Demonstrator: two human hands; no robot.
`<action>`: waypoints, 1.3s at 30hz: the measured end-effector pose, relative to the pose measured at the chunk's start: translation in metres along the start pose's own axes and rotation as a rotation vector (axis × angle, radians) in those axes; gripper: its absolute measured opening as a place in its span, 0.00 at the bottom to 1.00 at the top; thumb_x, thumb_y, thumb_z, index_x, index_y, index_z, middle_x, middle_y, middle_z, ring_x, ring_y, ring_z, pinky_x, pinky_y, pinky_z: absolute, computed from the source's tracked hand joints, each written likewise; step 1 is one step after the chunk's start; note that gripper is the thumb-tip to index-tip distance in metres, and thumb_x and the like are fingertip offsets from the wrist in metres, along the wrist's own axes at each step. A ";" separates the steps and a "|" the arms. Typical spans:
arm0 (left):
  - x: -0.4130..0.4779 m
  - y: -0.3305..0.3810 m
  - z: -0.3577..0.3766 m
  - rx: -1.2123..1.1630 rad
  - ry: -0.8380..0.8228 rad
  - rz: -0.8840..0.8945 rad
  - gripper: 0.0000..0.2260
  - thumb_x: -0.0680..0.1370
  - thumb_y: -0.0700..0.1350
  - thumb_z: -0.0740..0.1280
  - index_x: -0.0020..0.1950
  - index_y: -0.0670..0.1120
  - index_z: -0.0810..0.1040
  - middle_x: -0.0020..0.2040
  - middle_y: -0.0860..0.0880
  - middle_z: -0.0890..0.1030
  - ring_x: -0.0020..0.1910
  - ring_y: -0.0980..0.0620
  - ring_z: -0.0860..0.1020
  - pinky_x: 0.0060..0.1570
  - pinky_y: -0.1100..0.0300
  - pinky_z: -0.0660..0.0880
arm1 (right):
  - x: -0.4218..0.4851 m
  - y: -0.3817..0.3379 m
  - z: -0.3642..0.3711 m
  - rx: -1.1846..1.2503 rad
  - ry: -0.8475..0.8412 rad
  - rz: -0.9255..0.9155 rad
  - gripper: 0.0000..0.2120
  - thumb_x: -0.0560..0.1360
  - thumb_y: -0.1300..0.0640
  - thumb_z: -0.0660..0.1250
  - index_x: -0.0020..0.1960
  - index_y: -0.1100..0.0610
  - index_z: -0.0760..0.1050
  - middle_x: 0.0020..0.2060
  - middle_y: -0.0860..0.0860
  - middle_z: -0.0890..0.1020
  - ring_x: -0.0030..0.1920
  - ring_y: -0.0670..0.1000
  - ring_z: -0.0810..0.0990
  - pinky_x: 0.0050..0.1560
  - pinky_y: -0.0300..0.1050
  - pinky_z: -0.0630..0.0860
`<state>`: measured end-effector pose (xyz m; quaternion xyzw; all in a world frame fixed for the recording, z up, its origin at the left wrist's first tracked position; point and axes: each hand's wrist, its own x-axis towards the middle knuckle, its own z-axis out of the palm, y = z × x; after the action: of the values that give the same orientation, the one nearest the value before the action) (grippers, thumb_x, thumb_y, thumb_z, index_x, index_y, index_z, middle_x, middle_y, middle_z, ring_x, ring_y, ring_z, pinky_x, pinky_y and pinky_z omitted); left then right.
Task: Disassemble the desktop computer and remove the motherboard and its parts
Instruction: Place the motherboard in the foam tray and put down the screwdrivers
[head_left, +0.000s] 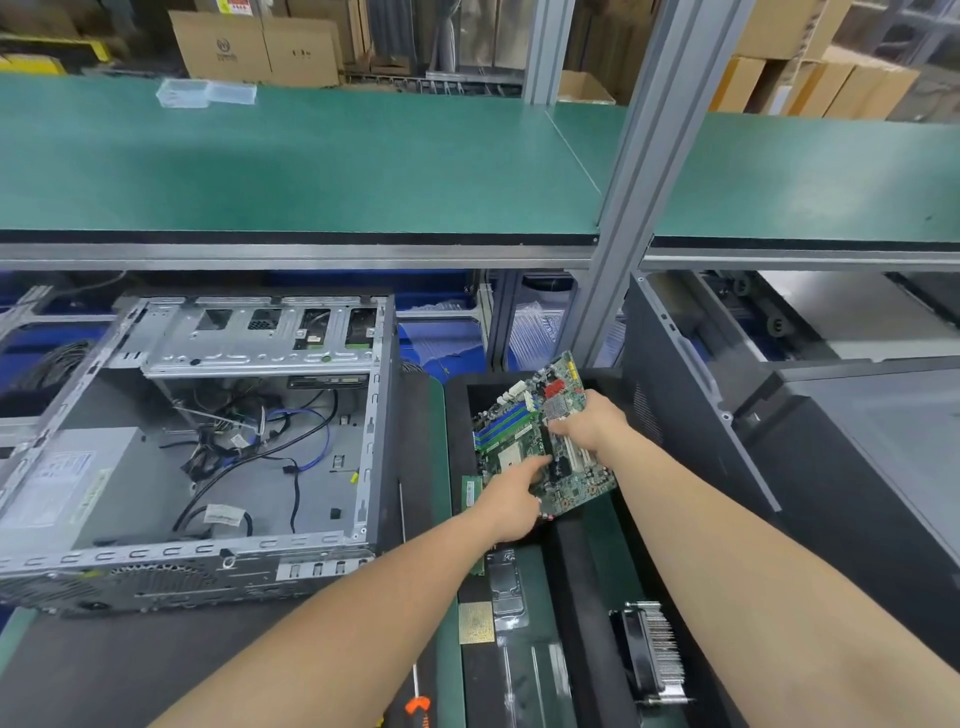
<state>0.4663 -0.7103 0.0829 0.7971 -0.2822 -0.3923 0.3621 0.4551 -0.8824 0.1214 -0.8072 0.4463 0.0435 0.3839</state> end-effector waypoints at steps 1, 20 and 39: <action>0.000 0.000 0.001 0.004 -0.023 0.000 0.36 0.77 0.27 0.52 0.82 0.54 0.62 0.78 0.46 0.70 0.76 0.45 0.69 0.68 0.53 0.73 | -0.001 0.002 0.000 -0.021 0.023 0.015 0.28 0.74 0.49 0.77 0.69 0.55 0.72 0.63 0.56 0.79 0.60 0.59 0.79 0.58 0.52 0.78; -0.103 0.027 -0.040 -0.005 0.449 0.095 0.21 0.76 0.29 0.56 0.62 0.43 0.81 0.54 0.48 0.85 0.52 0.50 0.82 0.53 0.62 0.77 | -0.114 -0.033 0.032 -0.066 0.255 -0.511 0.13 0.76 0.57 0.69 0.60 0.55 0.77 0.57 0.55 0.79 0.60 0.58 0.77 0.59 0.52 0.74; -0.248 -0.131 0.034 0.201 0.509 -0.388 0.18 0.78 0.50 0.72 0.62 0.41 0.74 0.63 0.39 0.75 0.64 0.39 0.75 0.62 0.49 0.74 | -0.274 0.052 0.163 -0.374 -0.383 -0.246 0.07 0.79 0.57 0.67 0.46 0.61 0.76 0.36 0.60 0.84 0.28 0.56 0.84 0.21 0.40 0.73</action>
<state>0.3274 -0.4642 0.0681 0.9402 -0.0631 -0.2121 0.2591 0.2963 -0.6024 0.0904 -0.8891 0.2487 0.2297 0.3081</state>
